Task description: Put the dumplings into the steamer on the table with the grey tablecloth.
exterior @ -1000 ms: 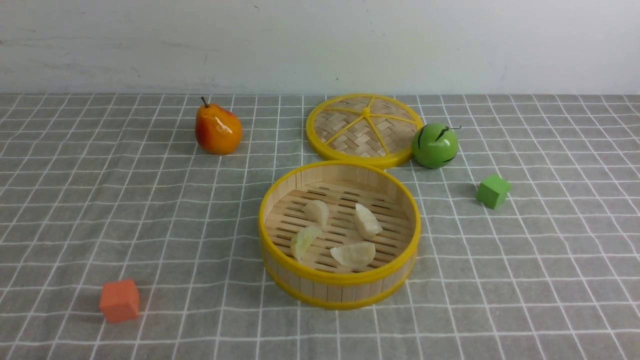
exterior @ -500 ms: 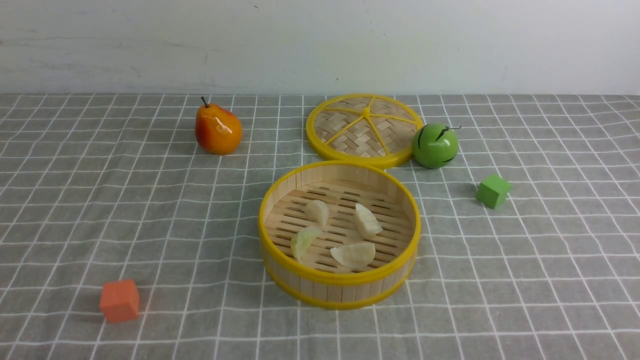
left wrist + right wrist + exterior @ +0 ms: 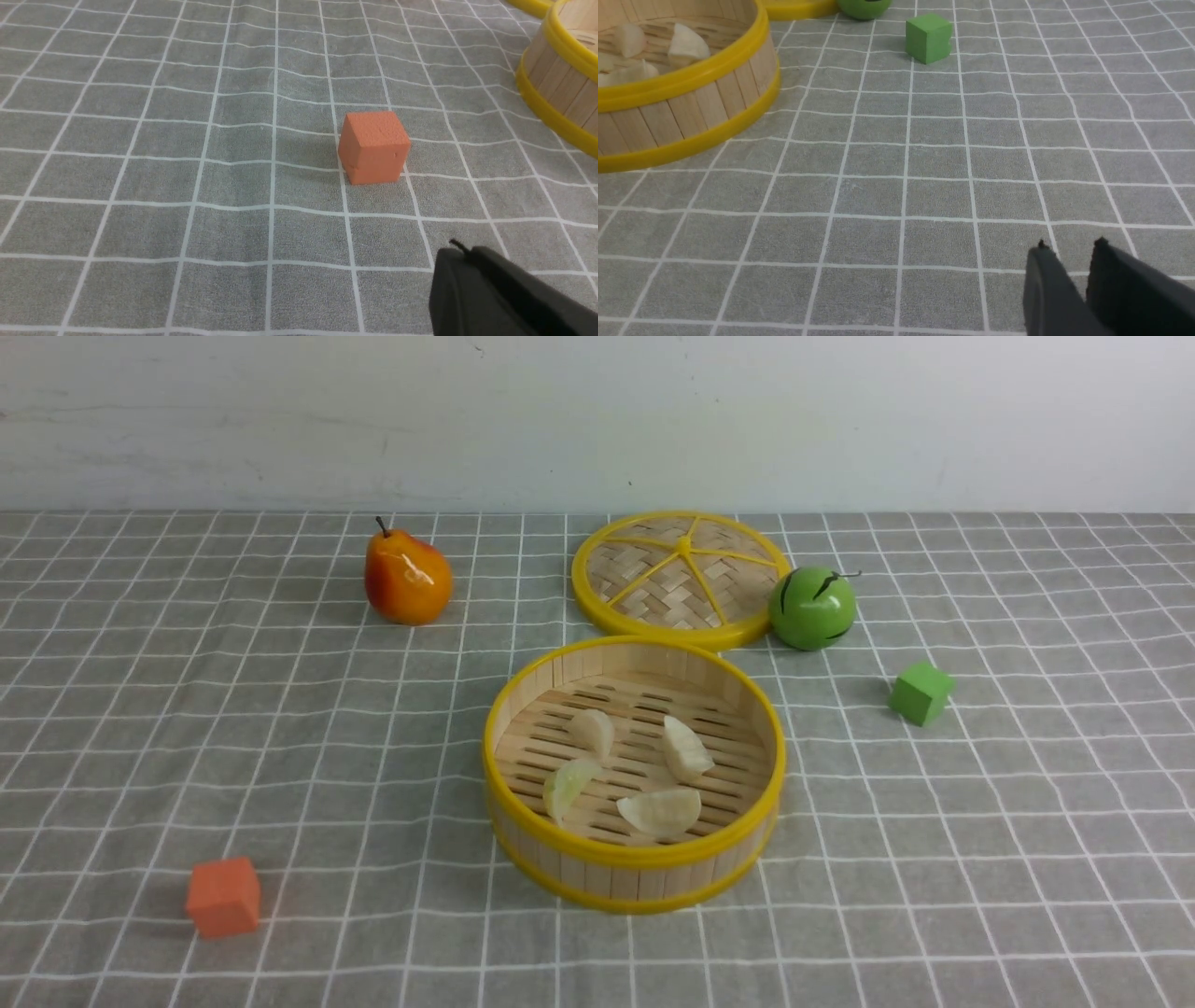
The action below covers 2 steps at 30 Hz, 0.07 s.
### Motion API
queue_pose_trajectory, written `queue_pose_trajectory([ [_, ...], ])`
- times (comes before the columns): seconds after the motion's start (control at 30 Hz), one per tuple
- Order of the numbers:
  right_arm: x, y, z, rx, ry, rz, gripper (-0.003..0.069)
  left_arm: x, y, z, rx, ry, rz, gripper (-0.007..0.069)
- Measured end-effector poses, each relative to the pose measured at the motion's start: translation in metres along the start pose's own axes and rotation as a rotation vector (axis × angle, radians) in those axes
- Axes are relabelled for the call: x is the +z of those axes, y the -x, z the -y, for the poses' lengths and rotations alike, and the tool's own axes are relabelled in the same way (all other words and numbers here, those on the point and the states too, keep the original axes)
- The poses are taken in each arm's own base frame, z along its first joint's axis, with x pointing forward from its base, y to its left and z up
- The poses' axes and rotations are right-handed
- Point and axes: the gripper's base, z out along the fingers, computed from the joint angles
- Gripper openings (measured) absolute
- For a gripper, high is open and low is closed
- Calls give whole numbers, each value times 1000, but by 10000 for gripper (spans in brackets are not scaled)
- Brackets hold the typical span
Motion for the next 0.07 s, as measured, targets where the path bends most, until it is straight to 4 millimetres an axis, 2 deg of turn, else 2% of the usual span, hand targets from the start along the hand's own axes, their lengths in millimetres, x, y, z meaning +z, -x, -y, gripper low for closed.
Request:
queue_pose_trajectory([
  [0.07,0,0,0,0,0,0,148,0,0,0,0,0,0,6],
])
